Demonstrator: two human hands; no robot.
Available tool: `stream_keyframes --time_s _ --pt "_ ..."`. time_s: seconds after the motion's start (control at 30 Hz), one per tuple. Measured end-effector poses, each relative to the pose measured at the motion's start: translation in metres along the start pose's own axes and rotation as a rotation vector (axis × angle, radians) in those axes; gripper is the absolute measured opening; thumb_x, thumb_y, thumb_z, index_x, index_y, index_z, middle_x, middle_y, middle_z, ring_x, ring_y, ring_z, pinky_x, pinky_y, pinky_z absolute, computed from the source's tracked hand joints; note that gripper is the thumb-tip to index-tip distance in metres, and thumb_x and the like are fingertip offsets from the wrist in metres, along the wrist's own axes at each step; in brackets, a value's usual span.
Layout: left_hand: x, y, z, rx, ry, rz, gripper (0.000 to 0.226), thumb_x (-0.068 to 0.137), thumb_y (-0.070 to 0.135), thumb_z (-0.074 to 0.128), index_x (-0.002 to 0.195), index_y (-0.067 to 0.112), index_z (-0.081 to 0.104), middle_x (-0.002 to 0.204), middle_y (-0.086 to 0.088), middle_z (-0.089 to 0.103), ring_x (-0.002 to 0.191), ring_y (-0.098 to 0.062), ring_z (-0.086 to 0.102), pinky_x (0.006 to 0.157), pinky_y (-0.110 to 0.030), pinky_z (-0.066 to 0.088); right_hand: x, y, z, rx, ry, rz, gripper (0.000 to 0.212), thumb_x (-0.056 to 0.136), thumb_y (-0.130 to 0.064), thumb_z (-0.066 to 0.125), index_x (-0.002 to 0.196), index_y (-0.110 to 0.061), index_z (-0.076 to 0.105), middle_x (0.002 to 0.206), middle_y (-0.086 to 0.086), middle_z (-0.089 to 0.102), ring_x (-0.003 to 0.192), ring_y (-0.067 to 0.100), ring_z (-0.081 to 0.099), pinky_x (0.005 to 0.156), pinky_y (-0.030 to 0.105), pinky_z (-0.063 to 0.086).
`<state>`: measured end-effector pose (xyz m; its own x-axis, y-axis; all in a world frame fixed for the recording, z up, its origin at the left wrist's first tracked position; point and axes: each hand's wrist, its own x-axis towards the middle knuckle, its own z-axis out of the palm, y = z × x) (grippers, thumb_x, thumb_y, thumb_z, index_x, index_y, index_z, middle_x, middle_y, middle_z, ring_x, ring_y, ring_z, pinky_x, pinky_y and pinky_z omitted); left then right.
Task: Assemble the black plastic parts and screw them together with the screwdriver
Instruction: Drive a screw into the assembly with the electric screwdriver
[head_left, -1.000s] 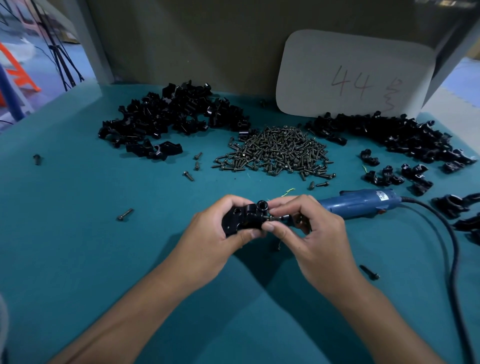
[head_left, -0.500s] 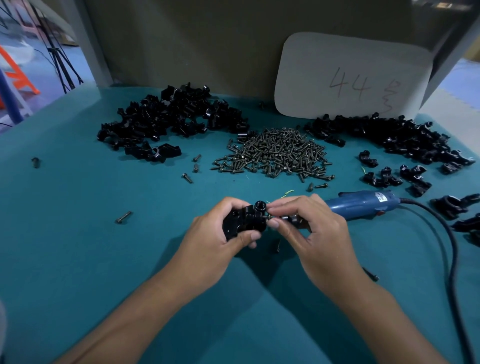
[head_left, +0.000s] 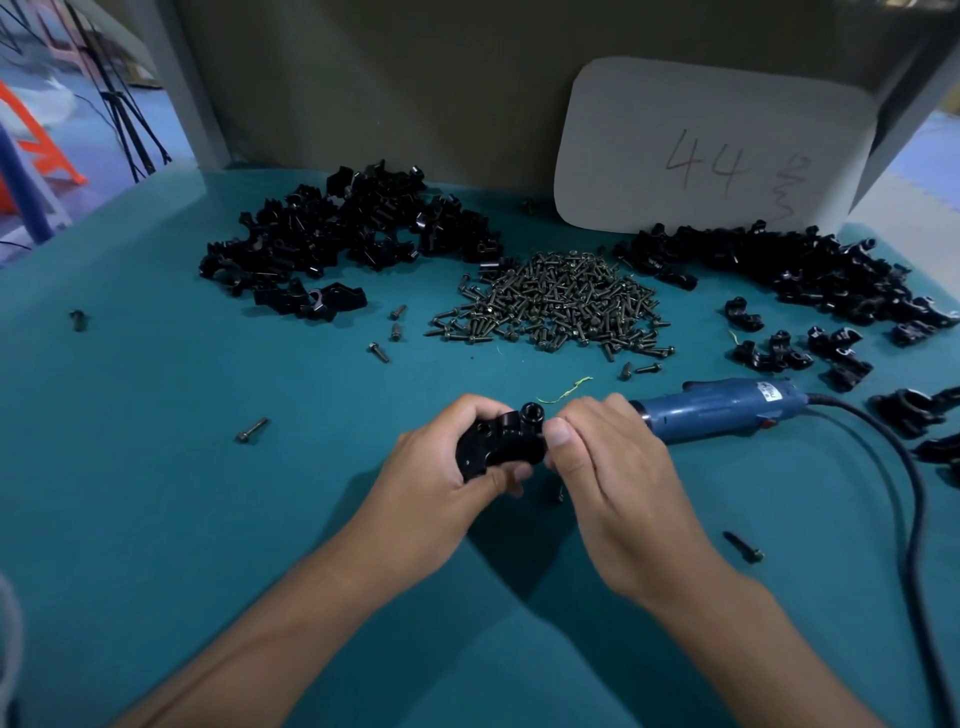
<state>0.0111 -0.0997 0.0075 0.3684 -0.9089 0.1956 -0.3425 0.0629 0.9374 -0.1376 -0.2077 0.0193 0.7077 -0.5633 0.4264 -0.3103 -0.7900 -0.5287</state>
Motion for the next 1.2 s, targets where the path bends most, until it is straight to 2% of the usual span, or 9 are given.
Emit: stream_keyframes --time_s 0.13,0.23,0.33,0.5,0.67,0.8,0.87,1.0,1.2 --pt "0.001 -0.002 0.002 -0.035 -0.027 -0.021 0.020 0.085 0.033 0.072 0.102 0.033 0.061 0.083 0.006 0.074 0.081 -0.013 0.071 0.081 -0.037 0.056 0.000 0.008 -0.010 -0.089 -0.070 -0.099 0.024 0.105 -0.041 0.033 0.092 -0.026 0.048 0.087 -0.017 0.040 0.085 0.014 0.037 0.077 0.031 0.033" --pt "0.000 -0.003 0.003 -0.015 -0.048 -0.012 0.020 0.086 0.032 0.071 0.102 0.035 0.060 0.083 0.008 0.074 0.080 -0.010 0.070 0.080 -0.029 0.053 0.002 0.008 -0.008 -0.038 -0.100 -0.086 0.039 0.108 -0.046 0.025 0.078 -0.027 0.042 0.075 -0.014 0.040 0.078 0.010 0.038 0.070 0.031 0.034" --pt "0.000 -0.003 0.003 -0.023 -0.035 -0.018 0.020 0.086 0.032 0.072 0.102 0.035 0.060 0.082 0.005 0.074 0.081 -0.015 0.070 0.083 -0.041 0.056 0.001 0.007 -0.007 0.052 -0.068 -0.039 0.043 0.107 -0.053 0.025 0.073 -0.031 0.039 0.069 -0.011 0.044 0.074 0.011 0.043 0.067 0.029 0.033" --pt "0.000 -0.002 0.001 -0.022 -0.041 -0.023 0.020 0.088 0.030 0.072 0.103 0.034 0.060 0.083 0.005 0.073 0.082 -0.015 0.070 0.084 -0.048 0.056 0.000 0.012 -0.011 0.059 -0.077 -0.055 0.017 0.102 -0.048 0.041 0.094 -0.035 0.047 0.086 -0.017 0.047 0.091 0.010 0.047 0.078 0.023 0.037" --pt "-0.002 -0.001 0.005 -0.042 -0.060 -0.058 0.020 0.085 0.030 0.073 0.102 0.034 0.061 0.082 0.005 0.074 0.081 -0.014 0.070 0.082 -0.036 0.055 0.001 0.009 -0.006 0.044 -0.080 -0.027 0.045 0.106 -0.055 0.024 0.073 -0.029 0.041 0.073 -0.013 0.047 0.077 0.008 0.045 0.066 0.024 0.032" --pt "0.003 0.002 0.003 -0.256 0.012 -0.151 0.032 0.084 0.024 0.078 0.112 0.018 0.063 0.095 0.002 0.078 0.084 -0.007 0.070 0.073 -0.017 0.050 0.001 0.010 -0.006 0.338 -0.035 0.135 0.022 0.101 -0.035 0.035 0.088 -0.033 0.052 0.085 -0.011 0.060 0.090 0.014 0.057 0.078 0.029 0.041" --pt "0.005 0.003 -0.001 -0.457 0.019 -0.204 0.036 0.087 0.021 0.076 0.118 0.011 0.062 0.111 -0.001 0.077 0.096 -0.009 0.070 0.073 -0.017 0.050 0.003 0.011 -0.008 0.492 0.004 0.202 0.027 0.095 -0.017 0.035 0.097 -0.034 0.056 0.097 -0.010 0.068 0.104 0.016 0.063 0.089 0.036 0.046" --pt "0.007 0.004 -0.008 -0.820 0.015 -0.264 0.047 0.085 0.014 0.072 0.128 0.004 0.057 0.124 -0.010 0.072 0.103 -0.012 0.070 0.080 -0.022 0.052 0.006 0.010 -0.012 0.599 -0.002 0.168 0.029 0.102 -0.008 0.039 0.112 -0.026 0.059 0.115 -0.014 0.072 0.119 0.011 0.062 0.096 0.030 0.048" --pt "0.008 0.004 -0.008 -0.841 0.020 -0.279 0.050 0.081 0.009 0.069 0.128 -0.001 0.057 0.122 -0.013 0.072 0.098 -0.012 0.070 0.073 -0.018 0.055 0.007 0.003 -0.012 0.775 0.130 0.178 0.015 0.092 -0.024 0.067 0.103 -0.033 0.062 0.105 -0.002 0.073 0.097 0.017 0.073 0.074 0.016 0.052"
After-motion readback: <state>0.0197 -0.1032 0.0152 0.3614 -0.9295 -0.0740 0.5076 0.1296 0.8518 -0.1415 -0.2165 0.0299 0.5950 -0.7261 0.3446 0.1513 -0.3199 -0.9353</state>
